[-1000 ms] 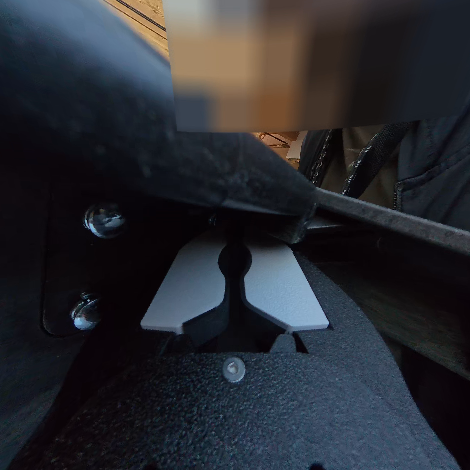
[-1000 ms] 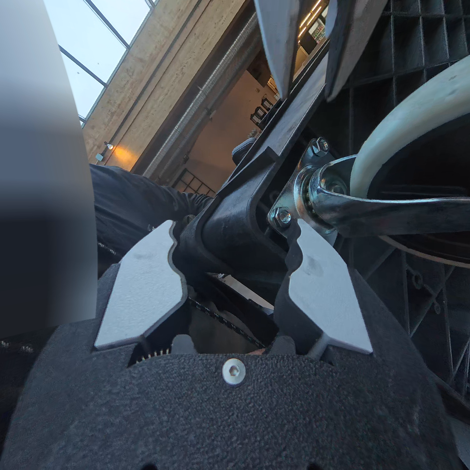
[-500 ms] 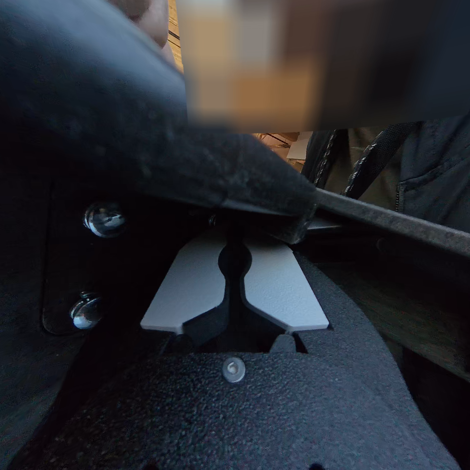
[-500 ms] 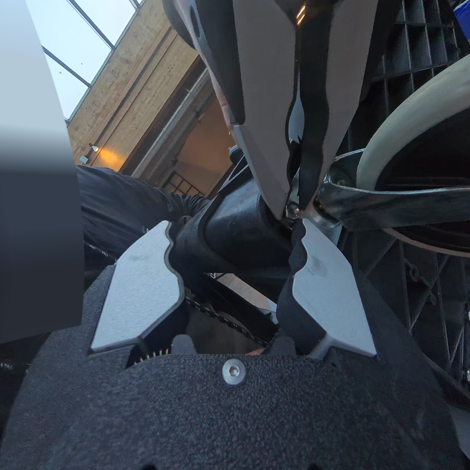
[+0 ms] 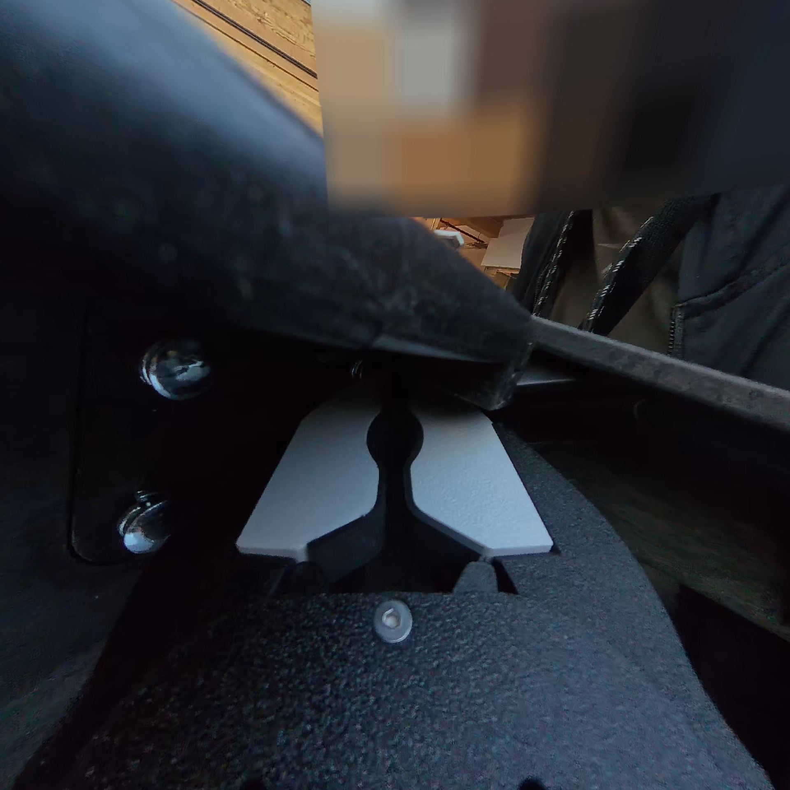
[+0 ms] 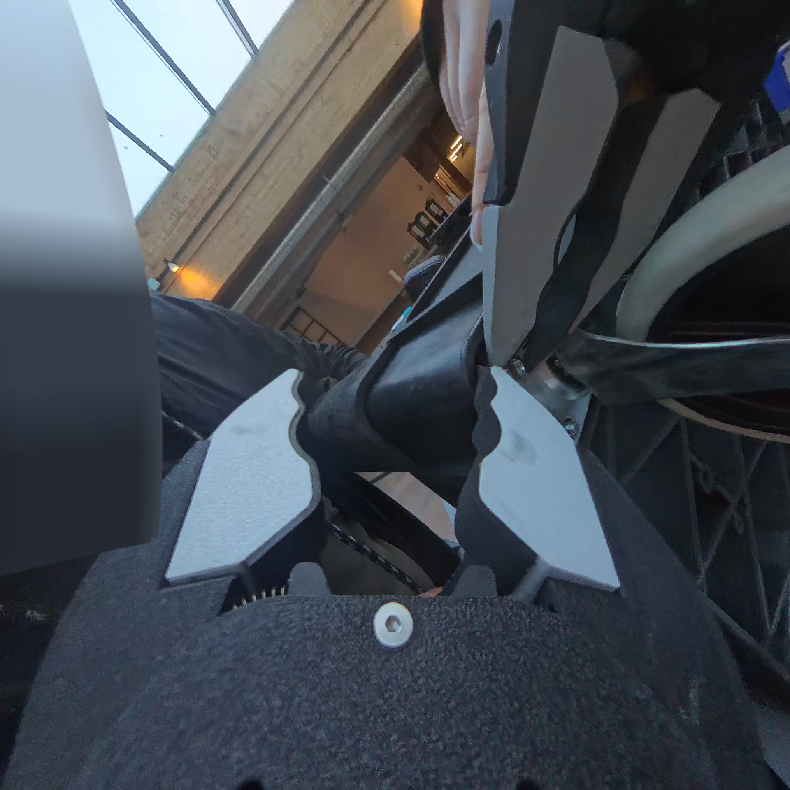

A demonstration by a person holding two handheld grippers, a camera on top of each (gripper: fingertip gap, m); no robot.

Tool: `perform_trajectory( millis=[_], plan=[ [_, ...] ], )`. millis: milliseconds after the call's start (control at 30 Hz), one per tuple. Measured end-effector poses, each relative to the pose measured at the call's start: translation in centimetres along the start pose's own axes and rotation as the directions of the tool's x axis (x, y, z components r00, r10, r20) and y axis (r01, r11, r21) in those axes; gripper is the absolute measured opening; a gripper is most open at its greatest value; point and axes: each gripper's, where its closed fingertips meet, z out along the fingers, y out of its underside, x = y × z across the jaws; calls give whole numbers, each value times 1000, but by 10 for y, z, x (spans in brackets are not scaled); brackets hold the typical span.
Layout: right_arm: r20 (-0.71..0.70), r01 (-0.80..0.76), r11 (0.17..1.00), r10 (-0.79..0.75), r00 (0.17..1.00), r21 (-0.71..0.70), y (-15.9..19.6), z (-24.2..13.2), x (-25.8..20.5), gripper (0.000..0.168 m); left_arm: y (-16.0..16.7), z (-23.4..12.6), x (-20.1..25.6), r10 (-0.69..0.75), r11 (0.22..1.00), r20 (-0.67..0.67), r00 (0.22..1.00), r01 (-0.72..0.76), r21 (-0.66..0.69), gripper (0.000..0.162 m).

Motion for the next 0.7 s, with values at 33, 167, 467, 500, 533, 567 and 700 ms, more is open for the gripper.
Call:
perform_trajectory(
  millis=[33,167,467,500,533,567,700],
  plan=[
    [-33,25,1000,-26,999,-13,1,-1,4,70,0,1,-1,-4,1000,3,1000,4,-1,0],
    [-89,-9,1000,10,996,13,1,-13,19,69,0,1,-2,-7,1000,4,1000,7,-6,0],
    [-57,-35,999,35,998,-8,8,4,27,77,0,1,-2,-11,1000,7,1000,11,-7,0],
    [-52,-31,999,30,998,-11,8,6,26,77,0,1,-2,-14,1000,8,1000,14,-8,0],
    [-55,-21,1000,20,998,-18,8,7,25,77,0,1,-2,-15,1000,10,1000,15,-9,0],
    [-58,-16,1000,15,998,-24,8,7,24,78,0,1,-2,-15,1000,11,1000,15,-10,0],
    [-63,-11,1000,10,998,-20,6,8,19,84,0,1,-2,-18,1000,14,1000,18,-9,0]
  ],
)
